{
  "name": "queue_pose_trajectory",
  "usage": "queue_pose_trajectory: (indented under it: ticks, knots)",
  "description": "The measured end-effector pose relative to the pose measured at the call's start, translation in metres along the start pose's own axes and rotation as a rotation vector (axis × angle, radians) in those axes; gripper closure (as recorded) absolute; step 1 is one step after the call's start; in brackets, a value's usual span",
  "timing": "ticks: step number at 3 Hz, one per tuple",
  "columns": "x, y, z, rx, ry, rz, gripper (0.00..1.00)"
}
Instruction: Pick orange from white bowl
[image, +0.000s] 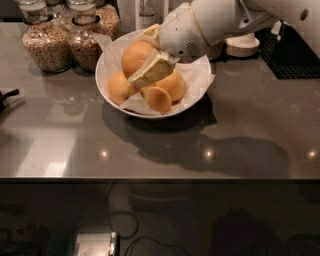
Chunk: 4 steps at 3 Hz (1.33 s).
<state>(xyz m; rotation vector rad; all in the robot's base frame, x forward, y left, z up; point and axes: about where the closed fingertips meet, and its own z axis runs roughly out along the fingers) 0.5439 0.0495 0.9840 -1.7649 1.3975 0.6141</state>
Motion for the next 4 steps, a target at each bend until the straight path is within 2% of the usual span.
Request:
queue_pose_trajectory:
  ticks: [1, 2, 3, 4]
  knots:
    - [-0.047, 0.052, -0.01, 0.021, -0.072, -0.118, 1.0]
    - [-0.07, 0.088, -0.024, 0.019, -0.131, -0.169, 1.0]
    - [-0.058, 0.107, -0.053, 0.04, -0.183, -0.09, 1.0]
    - [-0.058, 0.107, -0.053, 0.04, -0.183, -0.09, 1.0]
